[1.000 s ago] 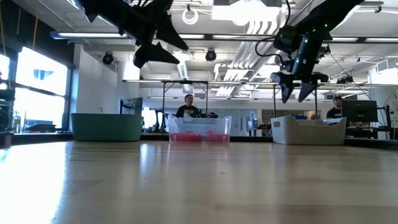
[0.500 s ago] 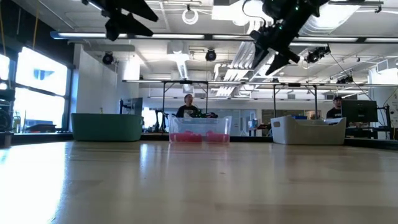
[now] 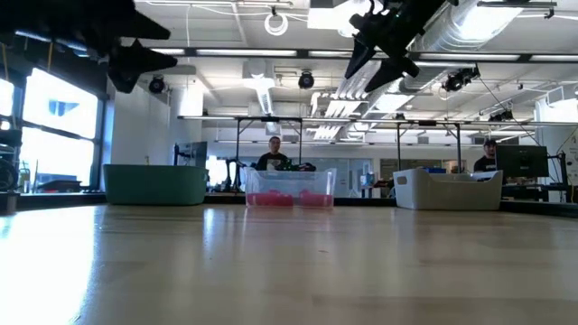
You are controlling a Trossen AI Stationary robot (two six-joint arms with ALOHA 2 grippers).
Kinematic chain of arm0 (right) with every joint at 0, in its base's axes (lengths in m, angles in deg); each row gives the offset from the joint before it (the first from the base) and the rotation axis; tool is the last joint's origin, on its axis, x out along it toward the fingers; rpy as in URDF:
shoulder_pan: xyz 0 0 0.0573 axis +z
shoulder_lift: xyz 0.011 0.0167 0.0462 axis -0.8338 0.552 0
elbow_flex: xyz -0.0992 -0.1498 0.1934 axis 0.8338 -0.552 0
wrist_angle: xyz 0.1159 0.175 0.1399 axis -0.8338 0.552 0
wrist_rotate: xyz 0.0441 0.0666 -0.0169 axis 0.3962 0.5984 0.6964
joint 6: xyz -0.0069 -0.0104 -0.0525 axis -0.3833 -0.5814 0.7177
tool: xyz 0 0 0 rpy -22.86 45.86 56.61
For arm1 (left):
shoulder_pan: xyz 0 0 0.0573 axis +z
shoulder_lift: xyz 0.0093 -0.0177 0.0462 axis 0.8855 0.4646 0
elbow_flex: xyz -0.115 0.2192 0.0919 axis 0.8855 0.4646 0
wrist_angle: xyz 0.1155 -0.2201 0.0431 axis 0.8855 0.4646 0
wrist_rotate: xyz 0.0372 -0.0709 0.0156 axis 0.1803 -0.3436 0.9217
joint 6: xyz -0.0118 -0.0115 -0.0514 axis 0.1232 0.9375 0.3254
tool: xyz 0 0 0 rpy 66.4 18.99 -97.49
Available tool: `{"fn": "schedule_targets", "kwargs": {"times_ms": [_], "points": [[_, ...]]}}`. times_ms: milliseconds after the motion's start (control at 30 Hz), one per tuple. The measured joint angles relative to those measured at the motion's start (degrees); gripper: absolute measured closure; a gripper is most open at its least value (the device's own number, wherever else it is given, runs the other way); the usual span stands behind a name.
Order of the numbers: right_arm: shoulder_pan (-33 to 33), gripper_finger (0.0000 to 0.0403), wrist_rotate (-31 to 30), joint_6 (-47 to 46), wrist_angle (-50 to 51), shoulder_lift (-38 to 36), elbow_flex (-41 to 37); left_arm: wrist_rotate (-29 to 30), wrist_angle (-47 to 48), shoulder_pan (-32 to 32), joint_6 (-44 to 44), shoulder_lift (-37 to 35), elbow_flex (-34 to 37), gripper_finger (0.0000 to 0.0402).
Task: Sort & place blocks by color
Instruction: Return to Home Position
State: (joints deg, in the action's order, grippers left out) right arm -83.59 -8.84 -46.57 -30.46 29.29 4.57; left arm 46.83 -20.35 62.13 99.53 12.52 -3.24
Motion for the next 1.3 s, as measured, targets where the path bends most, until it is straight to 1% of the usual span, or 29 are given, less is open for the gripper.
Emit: {"fn": "schedule_targets", "kwargs": {"times_ms": [200,267,333,400,567,600,633,800,967,1067,1167,1300], "points": [[2.8,0.0109,0.1,3.0,0.1,0.0,0.0,-3.0,-1.8,-0.3,-1.9,-10.7,7.7,0.0179],[2.8,0.0109,2.4,1.5,0.2,0.0,0.0,-3.4,-1.8,-0.3,-2.4,-13.7,9.9,0.0179],[2.9,0.0109,6.2,-3.4,0.2,0.0,-0.1,-3.4,-1.6,-0.3,-2.7,-16.5,11.7,0.0179],[2.9,0.0109,8.1,-4.8,0.2,0.0,-0.1,-3.4,-2.2,-0.3,-3.6,-18.7,13.6,0.0179],[3.8,0.0109,7.9,-2.1,0.2,0.0,-0.1,-3.4,-3.0,-0.2,-4.6,-22.5,18.7,0.0179],[3.9,0.0109,8.2,-1.8,0.2,-0.1,-0.1,-3.3,-1.8,-0.2,-4.2,-23.2,19.2,0.0179],[4.1,0.0109,8.7,-1.5,0.2,-0.2,-0.1,-3.3,-0.6,-0.2,-3.9,-23.4,19.2,0.0179],[5.0,0.0109,9.1,3.2,-1.8,-3.2,-0.2,-4.2,-1.8,-0.2,-6.6,-23.6,19.0,0.0179],[5.0,0.0109,9.8,11.0,-3.4,-10.7,-0.2,-5.8,-0.3,-0.2,-7.4,-23.2,19.0,0.0179],[4.7,0.0109,9.7,14.5,-3.6,-17.4,-2.6,-5.9,-0.3,-0.2,-9.4,-23.2,19.0,0.0179],[4.6,0.0109,8.5,14.5,-4.8,-25.7,-8.3,-5.9,-0.3,-0.2,-9.8,-23.2,19.0,0.0179],[5.9,0.0109,8.1,13.3,-12.4,-36.6,-19.6,-5.9,-0.3,-0.2,-9.9,-23.2,19.0,0.0179]]}}
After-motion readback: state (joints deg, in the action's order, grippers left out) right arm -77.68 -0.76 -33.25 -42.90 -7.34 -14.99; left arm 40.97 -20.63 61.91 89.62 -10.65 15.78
